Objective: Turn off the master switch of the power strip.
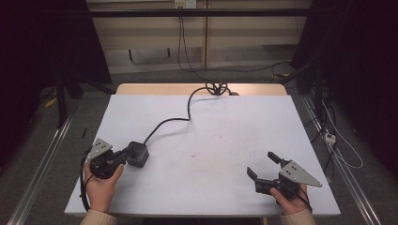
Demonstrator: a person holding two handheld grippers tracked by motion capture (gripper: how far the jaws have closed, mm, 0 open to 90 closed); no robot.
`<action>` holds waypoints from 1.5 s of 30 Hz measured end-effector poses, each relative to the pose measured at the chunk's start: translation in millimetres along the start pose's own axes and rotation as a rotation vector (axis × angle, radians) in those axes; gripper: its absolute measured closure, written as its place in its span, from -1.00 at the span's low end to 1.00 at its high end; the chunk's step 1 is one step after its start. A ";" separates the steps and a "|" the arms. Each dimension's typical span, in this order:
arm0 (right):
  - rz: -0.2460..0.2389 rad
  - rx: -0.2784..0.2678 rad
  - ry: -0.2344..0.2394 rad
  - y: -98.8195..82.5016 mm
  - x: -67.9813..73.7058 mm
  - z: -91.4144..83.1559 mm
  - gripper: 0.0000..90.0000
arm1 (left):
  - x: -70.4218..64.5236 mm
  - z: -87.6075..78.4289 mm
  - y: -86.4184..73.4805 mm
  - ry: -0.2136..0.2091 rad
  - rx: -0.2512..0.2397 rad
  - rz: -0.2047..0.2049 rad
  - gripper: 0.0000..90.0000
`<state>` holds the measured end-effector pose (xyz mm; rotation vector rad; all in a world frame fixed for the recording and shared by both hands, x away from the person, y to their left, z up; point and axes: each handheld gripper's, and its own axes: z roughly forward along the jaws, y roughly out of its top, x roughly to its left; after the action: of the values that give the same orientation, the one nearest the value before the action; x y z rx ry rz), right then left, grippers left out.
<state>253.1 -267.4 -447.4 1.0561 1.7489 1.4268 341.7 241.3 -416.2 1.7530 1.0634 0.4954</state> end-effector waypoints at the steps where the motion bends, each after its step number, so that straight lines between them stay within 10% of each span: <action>1: 0.001 0.001 0.000 0.0 -0.1 -0.1 -0.86 | 0.1 -0.6 0.2 -0.003 -0.002 0.002 1.00; 45: 0.001 -0.002 0.005 1.4 0.1 1.6 -0.86 | -6.7 -1.4 1.4 -0.137 -0.085 -0.018 -0.01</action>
<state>254.7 -266.4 -446.4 1.0535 1.7500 1.4324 337.7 236.2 -413.4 1.6760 0.9480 0.3975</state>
